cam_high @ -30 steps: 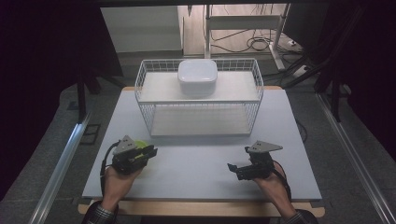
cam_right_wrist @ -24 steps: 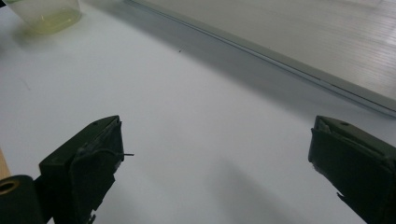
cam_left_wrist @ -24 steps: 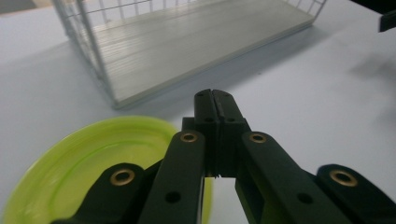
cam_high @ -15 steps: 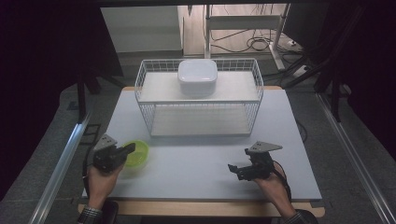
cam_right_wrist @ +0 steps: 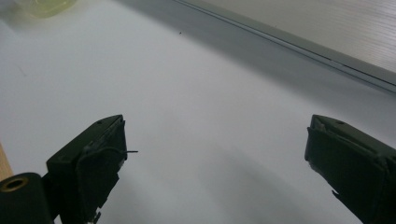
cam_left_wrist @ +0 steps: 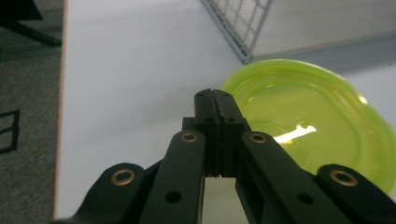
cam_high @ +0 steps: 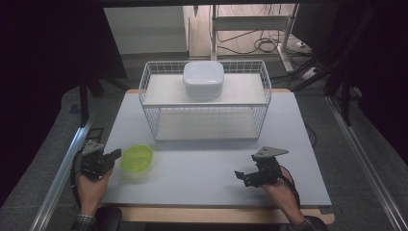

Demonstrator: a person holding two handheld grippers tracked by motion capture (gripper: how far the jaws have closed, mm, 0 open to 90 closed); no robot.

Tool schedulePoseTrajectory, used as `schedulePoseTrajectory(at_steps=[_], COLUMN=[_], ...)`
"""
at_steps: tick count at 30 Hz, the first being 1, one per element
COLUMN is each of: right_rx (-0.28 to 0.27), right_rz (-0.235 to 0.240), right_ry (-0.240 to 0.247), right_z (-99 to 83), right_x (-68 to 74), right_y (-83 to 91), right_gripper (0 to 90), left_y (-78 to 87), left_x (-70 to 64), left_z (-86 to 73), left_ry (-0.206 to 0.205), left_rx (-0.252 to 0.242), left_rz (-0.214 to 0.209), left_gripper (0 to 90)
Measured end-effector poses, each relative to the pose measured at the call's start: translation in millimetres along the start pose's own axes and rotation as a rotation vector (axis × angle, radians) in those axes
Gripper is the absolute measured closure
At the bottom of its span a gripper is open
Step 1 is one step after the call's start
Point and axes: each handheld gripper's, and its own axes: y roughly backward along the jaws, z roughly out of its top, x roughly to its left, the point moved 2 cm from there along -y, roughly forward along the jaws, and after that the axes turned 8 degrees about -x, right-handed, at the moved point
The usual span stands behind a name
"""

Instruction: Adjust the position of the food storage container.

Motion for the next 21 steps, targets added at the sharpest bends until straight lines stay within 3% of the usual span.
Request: schedulePoseTrajectory(at_steps=[4,8,16,21], right_rx=[0.016,0.039,0.058,0.064], right_rz=[0.004,0.003,0.002,0.0], right_ry=[0.005,0.016,0.01,0.012], right_z=[-1.1,-2.9,-4.2,-4.7], right_x=[0.3,0.3,0.3,0.2], right_y=[-1.5,-3.3,-4.6,-5.6], right_gripper=[6.0,6.0,6.0,6.0], left_y=[-4.3,-9.0,-14.2,-18.9], left_x=[3.4,2.7,-2.1,-12.3], left_z=[-4.0,-6.3,-6.7,-5.5], left_ry=[0.025,0.024,0.015,0.014], left_rx=[0.033,0.064,0.067,0.067], left_rz=[0.015,0.017,0.023,-0.001], left_gripper=[89.9,89.8,89.8,89.8])
